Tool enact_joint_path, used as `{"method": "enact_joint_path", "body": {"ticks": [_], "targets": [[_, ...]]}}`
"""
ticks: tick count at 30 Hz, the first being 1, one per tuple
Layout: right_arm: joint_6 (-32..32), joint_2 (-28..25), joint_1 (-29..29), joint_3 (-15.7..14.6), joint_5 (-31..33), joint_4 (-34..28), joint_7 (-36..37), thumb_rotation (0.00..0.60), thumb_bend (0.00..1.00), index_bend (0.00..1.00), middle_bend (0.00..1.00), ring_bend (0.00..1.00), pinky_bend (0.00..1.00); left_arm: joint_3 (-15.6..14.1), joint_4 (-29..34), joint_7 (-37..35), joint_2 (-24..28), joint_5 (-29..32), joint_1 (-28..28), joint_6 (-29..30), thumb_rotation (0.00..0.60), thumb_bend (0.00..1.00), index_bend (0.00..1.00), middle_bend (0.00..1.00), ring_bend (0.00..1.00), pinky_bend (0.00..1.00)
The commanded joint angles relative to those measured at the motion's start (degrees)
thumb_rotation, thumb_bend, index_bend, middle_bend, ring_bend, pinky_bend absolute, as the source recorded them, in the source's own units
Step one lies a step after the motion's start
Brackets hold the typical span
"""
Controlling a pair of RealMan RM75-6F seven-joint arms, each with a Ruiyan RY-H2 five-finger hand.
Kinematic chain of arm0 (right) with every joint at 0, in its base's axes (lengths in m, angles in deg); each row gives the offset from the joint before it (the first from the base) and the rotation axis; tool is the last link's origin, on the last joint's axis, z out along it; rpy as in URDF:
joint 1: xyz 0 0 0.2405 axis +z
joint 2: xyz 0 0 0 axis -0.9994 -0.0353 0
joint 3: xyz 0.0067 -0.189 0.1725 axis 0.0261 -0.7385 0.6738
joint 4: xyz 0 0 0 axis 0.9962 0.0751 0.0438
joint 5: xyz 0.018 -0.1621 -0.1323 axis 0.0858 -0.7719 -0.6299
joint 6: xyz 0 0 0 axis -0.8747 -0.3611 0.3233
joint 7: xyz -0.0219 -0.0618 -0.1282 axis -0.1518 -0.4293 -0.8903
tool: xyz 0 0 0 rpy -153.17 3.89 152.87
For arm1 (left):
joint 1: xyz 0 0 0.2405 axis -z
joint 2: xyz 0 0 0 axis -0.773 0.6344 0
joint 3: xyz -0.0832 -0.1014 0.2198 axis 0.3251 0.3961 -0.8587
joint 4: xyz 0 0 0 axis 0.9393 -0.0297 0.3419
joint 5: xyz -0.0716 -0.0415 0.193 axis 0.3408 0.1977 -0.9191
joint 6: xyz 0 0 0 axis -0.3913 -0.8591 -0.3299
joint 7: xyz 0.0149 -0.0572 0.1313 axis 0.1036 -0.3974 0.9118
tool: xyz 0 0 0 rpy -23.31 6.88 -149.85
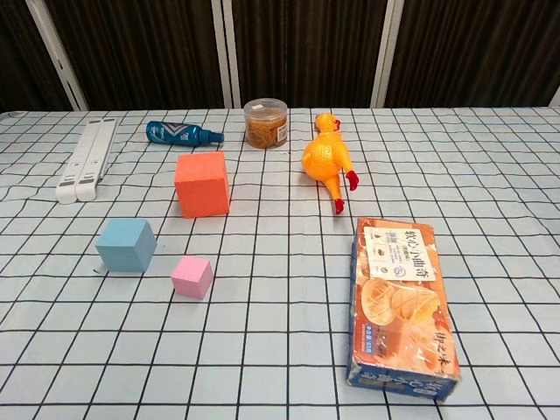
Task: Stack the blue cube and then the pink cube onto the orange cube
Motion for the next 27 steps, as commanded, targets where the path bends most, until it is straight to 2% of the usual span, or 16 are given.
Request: {"method": "enact_joint_path", "body": {"ticks": [1, 18, 27], "targets": [[0.3, 0.0, 0.0, -0.1, 0.3, -0.1, -0.3, 0.600, 0.13, 0.04, 0.09, 0.18, 0.21, 0.0, 0.1, 0.4, -0.2, 0.3, 0.2, -0.7, 0.600, 0.00, 0.11, 0.00, 0.00, 0.05], [0.7, 0.1, -0.1, -0.5, 0.6, 0.1, -1.7, 0.600, 0.13, 0.04, 0.09, 0.18, 0.21, -0.4, 0.7, 1.4, -0.4, 0.9, 0.7, -2.8, 0.600, 0.00, 0.11, 0.00, 0.00, 0.05], [0.6, 0.1, 0.1, -0.4, 0.3, -0.2, -1.7, 0.600, 0.13, 0.04, 0.09, 0.18, 0.21, -0.4, 0.9, 0.4, -0.1, 0.5, 0.2, -2.0, 0.600, 0.00, 0.11, 0.00, 0.00, 0.05]]}}
